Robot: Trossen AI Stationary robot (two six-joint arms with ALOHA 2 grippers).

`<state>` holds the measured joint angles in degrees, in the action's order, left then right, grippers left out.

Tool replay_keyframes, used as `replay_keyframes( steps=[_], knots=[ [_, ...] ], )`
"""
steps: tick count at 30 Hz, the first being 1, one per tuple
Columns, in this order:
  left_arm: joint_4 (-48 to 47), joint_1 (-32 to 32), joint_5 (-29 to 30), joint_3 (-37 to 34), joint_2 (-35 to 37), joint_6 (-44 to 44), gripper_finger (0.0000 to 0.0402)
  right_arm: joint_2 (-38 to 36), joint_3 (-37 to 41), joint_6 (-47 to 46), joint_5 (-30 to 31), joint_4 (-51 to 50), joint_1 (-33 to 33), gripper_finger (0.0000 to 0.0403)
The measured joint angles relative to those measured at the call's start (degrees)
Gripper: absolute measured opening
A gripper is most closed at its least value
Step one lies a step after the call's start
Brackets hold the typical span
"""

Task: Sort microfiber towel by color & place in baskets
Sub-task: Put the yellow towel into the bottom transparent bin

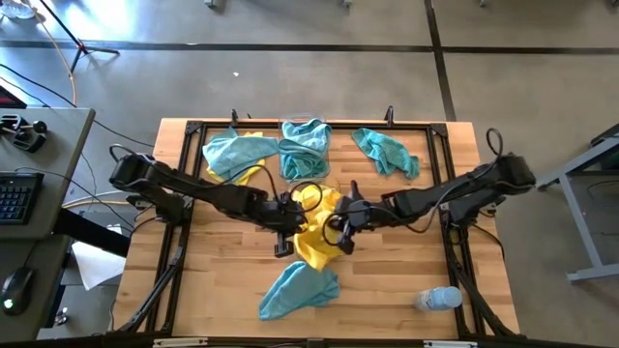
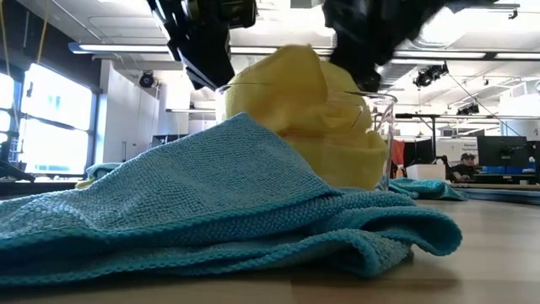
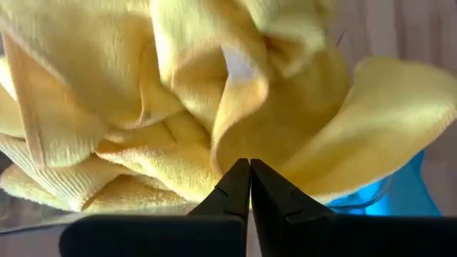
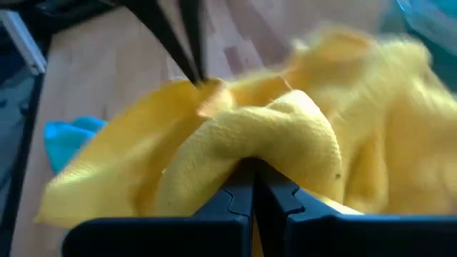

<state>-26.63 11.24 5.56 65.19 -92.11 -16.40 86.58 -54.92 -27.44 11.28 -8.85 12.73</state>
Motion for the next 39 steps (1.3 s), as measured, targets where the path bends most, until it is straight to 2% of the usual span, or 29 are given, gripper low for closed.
replay_keyframes(
  steps=[6, 11, 15, 21, 24, 31, 34, 39],
  knots=[
    [-4.12, 1.00, 0.36, 0.00, 2.30, -0.15, 0.0000, 10.31, -15.51, 5.73, -1.73, -15.91, -1.17, 0.0000],
    [-8.49, 4.80, 5.09, 0.00, 6.11, -1.51, 0.0000, 19.97, -26.55, 8.55, -6.09, -26.75, -2.25, 0.0000],
    [-12.06, 8.77, 9.91, 0.00, 9.56, -4.37, 0.0000, 26.39, -30.51, 9.91, -8.78, -29.66, -2.59, 0.0000],
    [-20.36, 15.72, 19.35, 0.00, 13.06, -13.54, 0.0000, 32.34, -31.05, 7.96, -13.02, -28.75, -3.01, 0.0000],
    [-23.40, 19.04, 22.94, 0.00, 14.17, -17.75, 0.0000, 33.68, -31.05, 6.76, -15.11, -27.84, -3.16, 0.0000],
    [-27.97, 24.89, 27.22, -0.81, 15.65, -25.19, 0.0000, 32.34, -30.74, 4.88, -14.15, -25.59, -2.99, 0.0000],
    [-24.75, 26.81, 27.62, -5.57, 17.99, -28.02, 0.0000, 30.38, -30.51, 4.36, -12.82, -25.86, -2.91, 0.0000],
    [-12.88, 28.49, 25.74, -17.93, 24.49, -31.83, 0.0000, 24.80, -30.44, 2.04, -12.77, -25.98, -2.99, 0.0002]
  ],
)
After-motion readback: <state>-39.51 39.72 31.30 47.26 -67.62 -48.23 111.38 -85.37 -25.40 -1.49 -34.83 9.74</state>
